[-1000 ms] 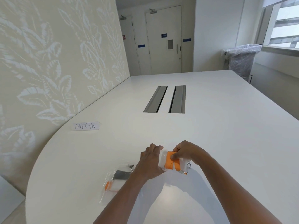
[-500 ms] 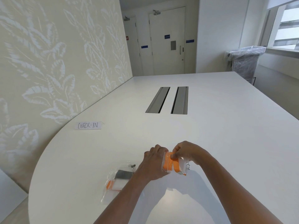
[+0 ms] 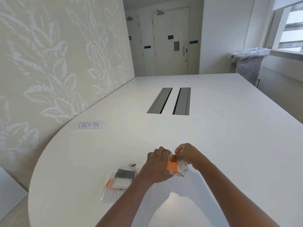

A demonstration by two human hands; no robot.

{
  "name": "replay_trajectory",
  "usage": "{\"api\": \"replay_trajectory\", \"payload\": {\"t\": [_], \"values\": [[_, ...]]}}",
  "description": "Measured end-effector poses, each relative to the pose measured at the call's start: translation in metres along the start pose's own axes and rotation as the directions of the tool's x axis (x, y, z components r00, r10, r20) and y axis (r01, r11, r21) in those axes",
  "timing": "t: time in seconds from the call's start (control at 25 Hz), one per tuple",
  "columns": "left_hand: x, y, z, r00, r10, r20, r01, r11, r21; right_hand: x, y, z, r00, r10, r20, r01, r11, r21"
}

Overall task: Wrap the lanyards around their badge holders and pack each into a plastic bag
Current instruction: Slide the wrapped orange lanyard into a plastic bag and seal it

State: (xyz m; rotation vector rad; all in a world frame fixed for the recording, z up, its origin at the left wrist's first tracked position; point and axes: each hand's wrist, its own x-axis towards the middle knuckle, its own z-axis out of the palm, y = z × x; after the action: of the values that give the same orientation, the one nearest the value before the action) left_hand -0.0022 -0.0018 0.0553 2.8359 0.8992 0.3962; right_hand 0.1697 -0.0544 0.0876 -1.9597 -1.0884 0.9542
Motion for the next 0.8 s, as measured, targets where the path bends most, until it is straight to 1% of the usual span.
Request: {"api": "replay_trajectory", "payload": {"t": [0.12,0.2,0.4,0.6,0.68,0.8], "values": [[-0.002,0.003,0.003,1.0,0.0,-0.017,0.0,1.0,0.01,-0.002,0.002,0.002,0.999,-0.026,-0.032,0.026,1.0,-0.003],[-0.004,0.004,0.004,0.999,-0.015,-0.038,0.016,1.0,0.01,-0.005,0.003,0.003,0.999,-0.041,-0.012,0.041,0.999,0.004],[0.001,0.005,0.004,0.99,-0.095,-0.105,0.1,0.994,0.04,-0.012,0.003,-0.008,0.999,-0.048,0.019,0.046,0.994,0.104],[0.006,0.014,0.007,0.964,-0.192,-0.186,0.208,0.976,0.069,-0.024,0.014,-0.013,0.983,0.012,0.183,-0.059,0.966,0.252],[0.007,0.019,0.009,0.954,-0.219,-0.204,0.234,0.971,0.053,-0.025,0.017,-0.008,0.99,-0.006,0.143,-0.036,0.958,0.285],[0.01,0.024,0.01,0.957,-0.211,-0.198,0.223,0.974,0.039,-0.02,0.022,-0.006,0.997,-0.071,0.038,0.06,0.97,0.235]]}}
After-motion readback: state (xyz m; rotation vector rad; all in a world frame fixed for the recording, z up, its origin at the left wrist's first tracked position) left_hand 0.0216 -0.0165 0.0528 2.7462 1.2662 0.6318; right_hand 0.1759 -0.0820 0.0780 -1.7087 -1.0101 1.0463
